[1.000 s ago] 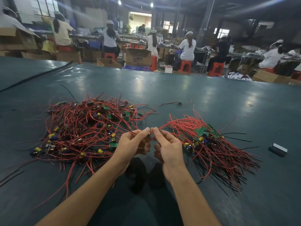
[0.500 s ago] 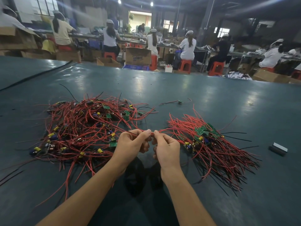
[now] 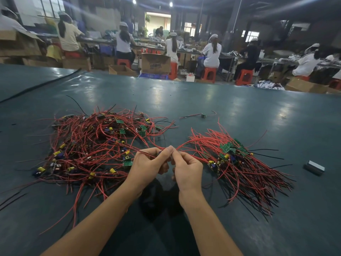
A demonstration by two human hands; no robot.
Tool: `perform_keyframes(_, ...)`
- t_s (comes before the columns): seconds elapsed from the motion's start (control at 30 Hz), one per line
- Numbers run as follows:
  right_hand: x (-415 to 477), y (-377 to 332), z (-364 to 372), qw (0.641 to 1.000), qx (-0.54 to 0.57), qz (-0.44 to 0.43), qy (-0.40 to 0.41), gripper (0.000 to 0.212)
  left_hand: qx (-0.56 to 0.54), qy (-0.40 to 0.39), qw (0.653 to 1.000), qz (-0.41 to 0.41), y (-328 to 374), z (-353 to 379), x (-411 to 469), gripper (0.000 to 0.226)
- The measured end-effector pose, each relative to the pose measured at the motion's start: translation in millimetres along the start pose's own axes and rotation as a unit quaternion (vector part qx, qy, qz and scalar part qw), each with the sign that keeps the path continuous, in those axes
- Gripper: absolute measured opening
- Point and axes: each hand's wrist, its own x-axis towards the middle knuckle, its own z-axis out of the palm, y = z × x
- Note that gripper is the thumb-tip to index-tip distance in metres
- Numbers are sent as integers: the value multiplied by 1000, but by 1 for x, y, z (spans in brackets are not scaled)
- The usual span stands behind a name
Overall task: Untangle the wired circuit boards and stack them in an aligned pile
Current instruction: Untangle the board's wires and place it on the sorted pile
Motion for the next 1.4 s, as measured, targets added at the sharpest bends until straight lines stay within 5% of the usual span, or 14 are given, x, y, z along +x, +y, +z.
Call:
perform_keyframes(0.27, 13, -7, -3, 989, 76, 87, 91, 40, -58, 5, 998, 4, 3, 5, 1, 38)
perform_keyframes(0.57, 35, -14, -29, 967, 156, 92, 176, 33, -46, -19, 999, 2, 7, 8, -3, 38)
perform_keyframes(0.87, 37, -13, -36, 955, 219, 90, 178, 23, -66, -22, 998, -9, 10, 3, -3, 39)
perform_keyframes(1.03, 39, -12, -40, 953, 219, 83, 190, 23, -153, -75, 982, -83, 11, -4, -4, 31)
perform_keyframes(1.4, 9, -1, -2, 999, 31, 31, 4, 25, -82, -76, 993, -40, 4, 1, -3, 29)
